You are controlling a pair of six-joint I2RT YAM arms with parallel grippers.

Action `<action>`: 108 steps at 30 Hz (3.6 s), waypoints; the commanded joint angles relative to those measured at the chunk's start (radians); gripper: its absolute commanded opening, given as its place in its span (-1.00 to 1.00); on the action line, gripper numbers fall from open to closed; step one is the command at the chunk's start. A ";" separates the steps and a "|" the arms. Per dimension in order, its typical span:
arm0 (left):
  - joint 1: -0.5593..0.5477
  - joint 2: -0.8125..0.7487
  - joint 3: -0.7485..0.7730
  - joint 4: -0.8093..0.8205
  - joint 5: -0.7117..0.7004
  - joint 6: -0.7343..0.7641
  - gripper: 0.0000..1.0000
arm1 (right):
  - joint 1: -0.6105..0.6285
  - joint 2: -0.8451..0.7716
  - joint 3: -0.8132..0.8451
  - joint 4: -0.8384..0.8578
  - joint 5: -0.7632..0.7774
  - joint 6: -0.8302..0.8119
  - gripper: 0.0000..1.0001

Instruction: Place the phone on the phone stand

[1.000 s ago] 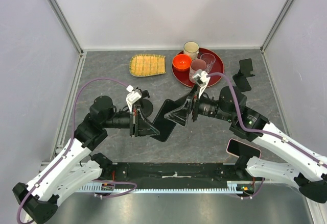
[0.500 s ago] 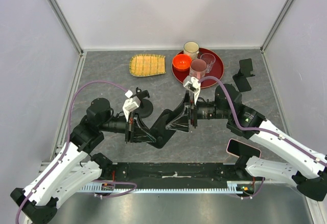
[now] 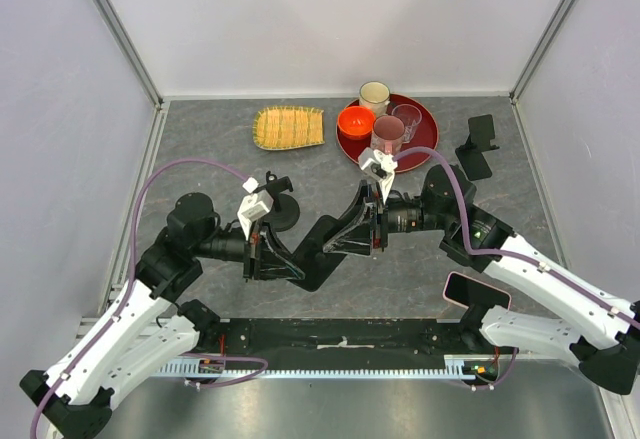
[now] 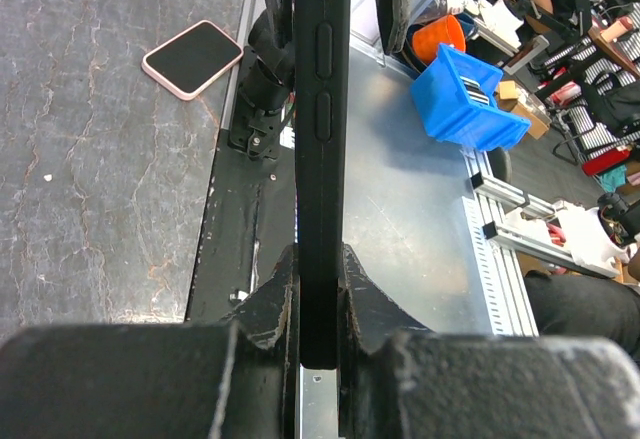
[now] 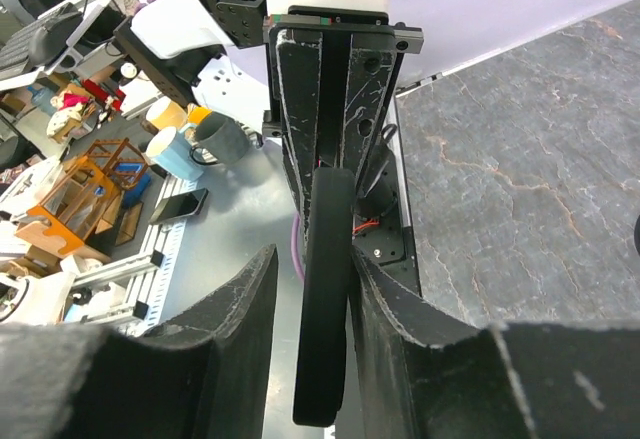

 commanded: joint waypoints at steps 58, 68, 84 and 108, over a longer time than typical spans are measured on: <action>-0.002 0.439 0.246 -0.212 -1.355 0.069 0.00 | -0.141 0.194 0.404 -0.110 0.917 -0.396 -1.00; 0.008 0.511 0.290 -0.228 -1.344 0.128 -0.47 | -0.144 0.163 0.342 -0.165 0.852 -0.430 -1.00; 0.038 0.363 0.217 -0.151 -1.005 0.404 -0.95 | -0.144 0.214 0.397 -0.282 0.638 -0.503 -1.00; 0.048 0.266 0.164 -0.197 -0.933 0.352 -0.24 | -0.144 0.185 0.391 -0.312 0.456 -0.563 -1.00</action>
